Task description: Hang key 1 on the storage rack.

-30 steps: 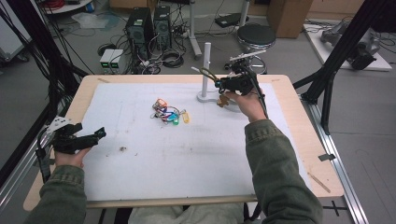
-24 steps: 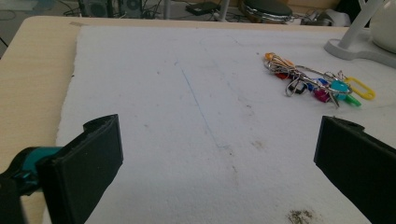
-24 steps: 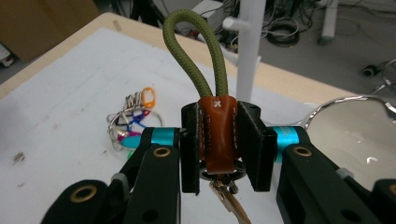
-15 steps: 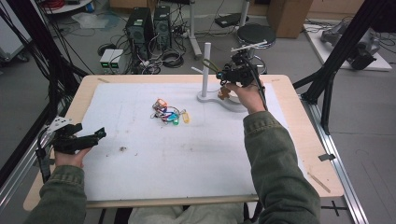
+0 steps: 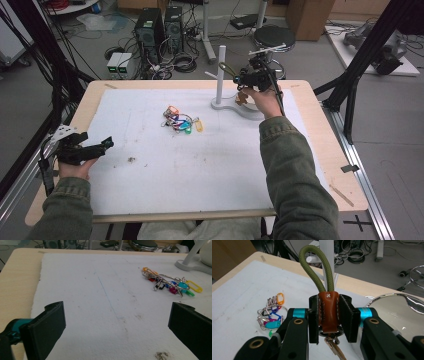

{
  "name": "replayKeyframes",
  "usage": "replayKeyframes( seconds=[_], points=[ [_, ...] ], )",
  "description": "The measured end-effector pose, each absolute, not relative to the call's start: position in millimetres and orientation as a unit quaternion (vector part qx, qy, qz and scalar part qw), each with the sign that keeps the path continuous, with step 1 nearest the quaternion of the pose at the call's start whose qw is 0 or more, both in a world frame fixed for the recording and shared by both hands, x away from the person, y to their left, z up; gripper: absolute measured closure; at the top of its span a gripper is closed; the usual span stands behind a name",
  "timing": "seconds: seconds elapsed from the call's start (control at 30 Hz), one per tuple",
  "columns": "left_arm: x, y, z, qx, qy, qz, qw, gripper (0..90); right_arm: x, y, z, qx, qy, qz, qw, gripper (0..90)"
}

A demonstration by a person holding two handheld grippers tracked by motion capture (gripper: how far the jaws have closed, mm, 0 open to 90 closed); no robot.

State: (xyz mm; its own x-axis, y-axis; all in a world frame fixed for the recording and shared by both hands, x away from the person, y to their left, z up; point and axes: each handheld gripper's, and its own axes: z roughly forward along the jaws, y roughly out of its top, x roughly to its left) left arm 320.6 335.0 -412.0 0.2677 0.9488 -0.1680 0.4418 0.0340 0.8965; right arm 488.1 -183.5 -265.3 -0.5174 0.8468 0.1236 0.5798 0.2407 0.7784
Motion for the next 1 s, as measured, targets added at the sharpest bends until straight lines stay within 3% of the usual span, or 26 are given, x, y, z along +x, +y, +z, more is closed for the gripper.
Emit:
replayKeyframes(
  seconds=[0.93,1.0],
  points=[
    [319.7,333.9,-412.1,0.643,0.544,0.272,0.465,1.7,518.1,-164.3,-297.9,0.474,0.781,0.376,0.153,69.5],
    [319.5,335.0,-412.3,0.641,0.546,0.271,0.467,1.7,517.0,-164.6,-298.7,0.467,0.787,0.376,0.144,65.2]
  ],
)
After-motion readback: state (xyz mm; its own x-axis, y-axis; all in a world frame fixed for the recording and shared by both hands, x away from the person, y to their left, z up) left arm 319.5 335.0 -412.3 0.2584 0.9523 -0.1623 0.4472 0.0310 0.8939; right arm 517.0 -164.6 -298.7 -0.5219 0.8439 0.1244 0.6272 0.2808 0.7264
